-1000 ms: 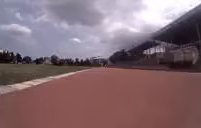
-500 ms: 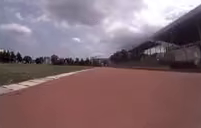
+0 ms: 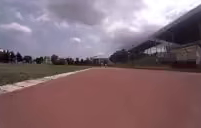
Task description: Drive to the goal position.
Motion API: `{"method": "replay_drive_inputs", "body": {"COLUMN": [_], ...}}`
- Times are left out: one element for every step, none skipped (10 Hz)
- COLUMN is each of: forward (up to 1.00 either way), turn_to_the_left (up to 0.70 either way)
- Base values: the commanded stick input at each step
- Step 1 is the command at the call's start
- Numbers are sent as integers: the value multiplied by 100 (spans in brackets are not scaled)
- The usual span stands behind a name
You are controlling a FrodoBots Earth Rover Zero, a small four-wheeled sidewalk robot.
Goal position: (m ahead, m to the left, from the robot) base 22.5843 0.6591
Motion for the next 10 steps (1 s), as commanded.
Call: {"method": "replay_drive_inputs", "body": {"forward": [45,45,45,45,45,45,45,45,45,45], "turn_to_the_left": [0,0,0,0,0,0,0,0,0,0]}}
